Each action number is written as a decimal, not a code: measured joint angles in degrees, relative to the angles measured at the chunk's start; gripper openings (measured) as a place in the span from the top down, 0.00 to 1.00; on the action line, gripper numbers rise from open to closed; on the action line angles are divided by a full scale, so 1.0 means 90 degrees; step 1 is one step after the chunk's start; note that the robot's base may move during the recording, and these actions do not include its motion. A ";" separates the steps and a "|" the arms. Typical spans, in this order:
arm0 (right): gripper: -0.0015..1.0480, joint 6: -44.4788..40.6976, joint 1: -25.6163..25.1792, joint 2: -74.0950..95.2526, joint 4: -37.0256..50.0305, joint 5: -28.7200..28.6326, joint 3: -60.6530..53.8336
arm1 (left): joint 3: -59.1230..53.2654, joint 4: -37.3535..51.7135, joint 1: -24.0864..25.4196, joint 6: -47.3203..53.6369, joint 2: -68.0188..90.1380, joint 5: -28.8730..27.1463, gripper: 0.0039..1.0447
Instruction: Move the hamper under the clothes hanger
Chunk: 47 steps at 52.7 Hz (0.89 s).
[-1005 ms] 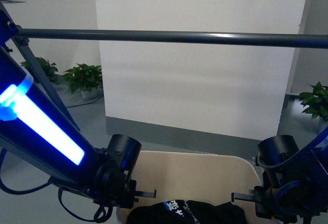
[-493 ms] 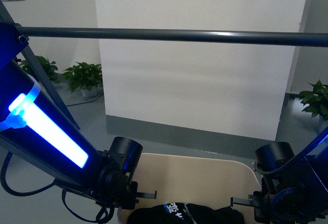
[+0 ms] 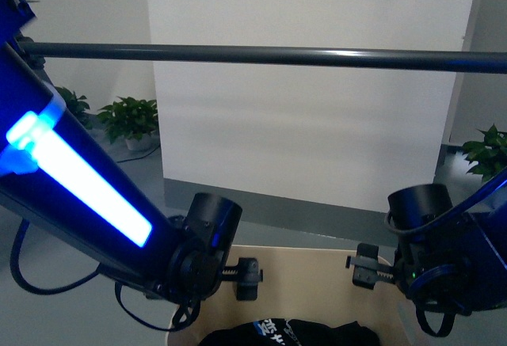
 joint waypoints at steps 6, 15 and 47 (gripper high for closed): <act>0.06 -0.0024 0.0049 -0.0440 0.0151 0.0131 -0.0053 | -0.0146 0.0262 -0.0097 0.0015 -0.0527 -0.0092 0.06; 0.08 -0.0146 0.0194 -0.1052 0.0321 0.0376 -0.0165 | -0.0420 0.0471 -0.0277 0.0046 -0.1353 -0.0228 0.06; 0.45 -0.2055 0.0051 -0.2526 0.4707 -0.0894 -0.2951 | -0.5059 0.5814 0.0486 0.1360 -0.3842 0.0466 0.60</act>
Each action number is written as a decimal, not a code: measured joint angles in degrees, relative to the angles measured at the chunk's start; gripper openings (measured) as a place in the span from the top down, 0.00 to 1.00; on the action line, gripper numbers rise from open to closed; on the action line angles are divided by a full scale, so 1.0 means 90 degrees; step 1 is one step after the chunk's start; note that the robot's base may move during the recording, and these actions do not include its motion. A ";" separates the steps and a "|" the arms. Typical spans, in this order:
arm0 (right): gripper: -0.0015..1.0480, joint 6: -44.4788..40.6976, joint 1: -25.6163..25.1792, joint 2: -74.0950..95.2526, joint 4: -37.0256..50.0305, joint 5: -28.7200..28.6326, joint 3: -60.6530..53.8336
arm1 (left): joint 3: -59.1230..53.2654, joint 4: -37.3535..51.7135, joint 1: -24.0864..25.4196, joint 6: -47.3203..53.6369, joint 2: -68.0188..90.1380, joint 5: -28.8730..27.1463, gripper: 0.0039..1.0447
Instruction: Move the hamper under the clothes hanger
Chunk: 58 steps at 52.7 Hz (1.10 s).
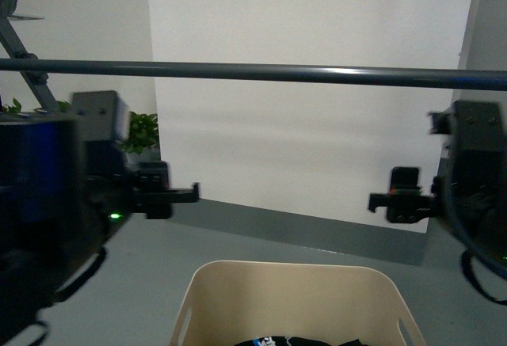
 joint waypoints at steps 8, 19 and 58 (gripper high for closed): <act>0.71 -0.0233 -0.0236 -0.1141 0.0498 -0.0177 -0.1302 | -0.1464 0.0318 0.0316 0.0046 -0.1129 0.0372 0.85; 0.99 -0.0318 -0.0410 -0.1982 0.0670 -0.0379 -0.2601 | -0.2771 0.0505 0.0627 0.0068 -0.2081 0.0704 0.97; 0.98 -0.0321 -0.1047 -0.5744 -0.0610 -0.1003 -0.5073 | -0.5209 -0.0862 0.1736 0.0109 -0.5901 0.1751 0.97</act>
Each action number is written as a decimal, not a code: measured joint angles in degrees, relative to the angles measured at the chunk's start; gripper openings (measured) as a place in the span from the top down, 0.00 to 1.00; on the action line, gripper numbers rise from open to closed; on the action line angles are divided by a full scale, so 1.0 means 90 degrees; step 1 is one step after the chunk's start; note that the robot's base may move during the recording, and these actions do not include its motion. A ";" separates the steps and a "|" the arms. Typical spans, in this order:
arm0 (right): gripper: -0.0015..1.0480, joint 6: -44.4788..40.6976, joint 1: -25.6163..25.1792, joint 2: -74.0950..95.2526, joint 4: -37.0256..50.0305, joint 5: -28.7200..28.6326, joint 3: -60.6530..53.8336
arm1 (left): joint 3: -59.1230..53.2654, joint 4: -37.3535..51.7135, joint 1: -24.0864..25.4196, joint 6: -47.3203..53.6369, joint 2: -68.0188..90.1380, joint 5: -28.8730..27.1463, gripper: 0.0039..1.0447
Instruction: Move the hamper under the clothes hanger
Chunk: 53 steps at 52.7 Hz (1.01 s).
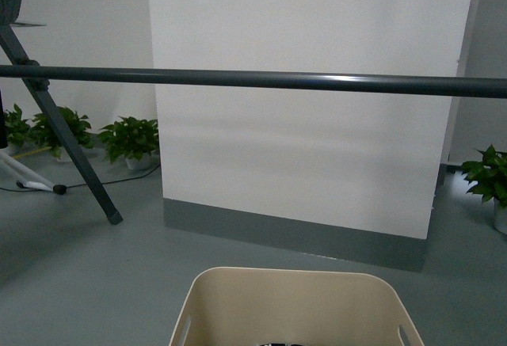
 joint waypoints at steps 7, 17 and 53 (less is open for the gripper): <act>0.98 0.0000 0.0000 -0.0520 -0.0374 0.0000 -0.0129 | -0.0131 -0.0386 0.0000 0.0002 -0.0522 0.0041 0.97; 0.98 0.0000 0.0000 -0.1557 -0.1202 0.0000 -0.0335 | -0.0313 -0.1224 0.0002 0.0005 -0.1559 0.0039 0.97; 0.98 0.0000 0.0000 -0.4364 -0.3745 -0.0002 -0.0461 | -0.0364 -0.3711 0.0002 0.0005 -0.4289 0.0039 0.97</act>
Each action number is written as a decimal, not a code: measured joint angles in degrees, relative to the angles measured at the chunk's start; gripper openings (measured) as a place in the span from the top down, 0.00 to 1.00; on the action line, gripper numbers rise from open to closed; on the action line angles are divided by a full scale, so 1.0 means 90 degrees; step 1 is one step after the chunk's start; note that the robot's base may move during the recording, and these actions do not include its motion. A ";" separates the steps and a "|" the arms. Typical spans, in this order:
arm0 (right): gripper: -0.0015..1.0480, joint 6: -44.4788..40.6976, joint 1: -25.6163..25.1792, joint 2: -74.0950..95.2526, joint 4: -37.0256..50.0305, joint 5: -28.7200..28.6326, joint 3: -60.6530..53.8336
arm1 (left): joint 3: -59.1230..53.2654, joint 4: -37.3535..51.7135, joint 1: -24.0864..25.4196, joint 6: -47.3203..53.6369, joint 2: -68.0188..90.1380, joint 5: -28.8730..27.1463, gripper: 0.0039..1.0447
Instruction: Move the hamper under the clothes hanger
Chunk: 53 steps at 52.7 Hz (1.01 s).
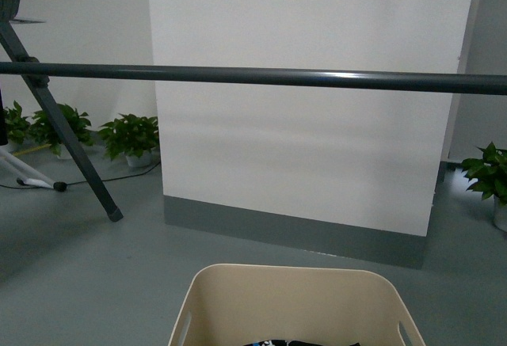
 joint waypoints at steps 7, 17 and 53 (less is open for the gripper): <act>0.98 0.0000 0.0000 -0.0406 -0.0393 0.0002 0.0000 | 0.0000 -0.0386 0.0000 0.0000 -0.0396 0.0000 0.97; 0.98 0.0000 0.0000 -0.0772 -0.0755 0.0000 0.0000 | 0.0000 -0.0738 0.0000 0.0000 -0.0750 0.0000 0.97; 0.98 0.0000 0.0000 -0.2414 -0.2433 -0.0007 0.0005 | 0.0000 -0.2380 0.0000 0.0000 -0.2344 0.0000 0.97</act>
